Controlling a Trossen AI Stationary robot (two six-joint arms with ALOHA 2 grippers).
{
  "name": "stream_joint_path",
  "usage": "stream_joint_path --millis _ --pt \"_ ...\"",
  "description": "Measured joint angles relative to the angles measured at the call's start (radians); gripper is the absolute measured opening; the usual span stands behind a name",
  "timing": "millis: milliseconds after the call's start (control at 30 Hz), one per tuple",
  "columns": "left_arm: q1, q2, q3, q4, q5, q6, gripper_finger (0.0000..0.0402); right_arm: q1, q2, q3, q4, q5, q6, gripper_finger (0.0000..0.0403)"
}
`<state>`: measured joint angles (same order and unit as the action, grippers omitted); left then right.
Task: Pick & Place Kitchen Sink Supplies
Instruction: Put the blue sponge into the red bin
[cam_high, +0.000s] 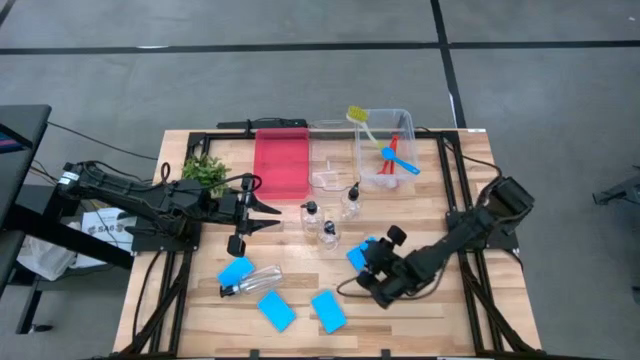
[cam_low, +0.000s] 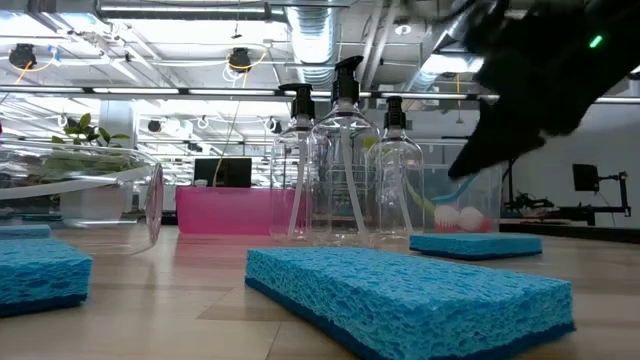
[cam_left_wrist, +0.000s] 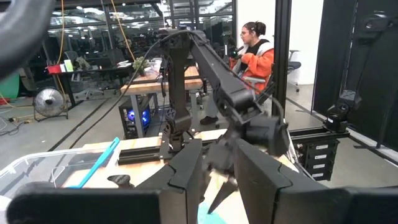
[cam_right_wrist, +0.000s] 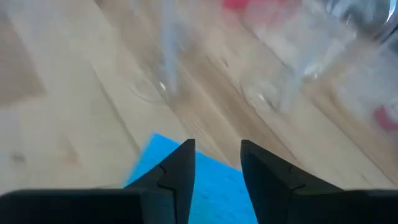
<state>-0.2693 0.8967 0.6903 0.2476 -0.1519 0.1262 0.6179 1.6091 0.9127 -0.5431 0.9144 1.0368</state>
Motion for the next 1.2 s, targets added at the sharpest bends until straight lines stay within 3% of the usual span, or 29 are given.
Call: stream_joint_path --millis 333,533,900,1033,1200 --pt "0.000 0.000 0.000 0.000 0.000 0.000 0.0092 0.083 -0.032 0.001 0.062 0.018 0.017 0.0122" --pt "0.000 0.000 0.000 0.000 0.000 0.000 0.0092 0.043 0.026 0.002 0.080 -0.167 0.045 0.0129" --pt "0.000 0.000 0.000 0.000 0.000 0.000 0.0092 -0.104 0.263 0.010 0.154 -0.366 0.003 0.0182" --pt "0.000 0.000 0.000 0.000 0.000 0.000 0.0092 -0.140 0.306 0.015 0.246 -0.397 -0.098 0.0151" --pt "0.001 0.008 0.000 -0.003 -0.001 0.000 0.0092 -0.149 0.286 0.014 0.305 -0.449 -0.210 0.0060"
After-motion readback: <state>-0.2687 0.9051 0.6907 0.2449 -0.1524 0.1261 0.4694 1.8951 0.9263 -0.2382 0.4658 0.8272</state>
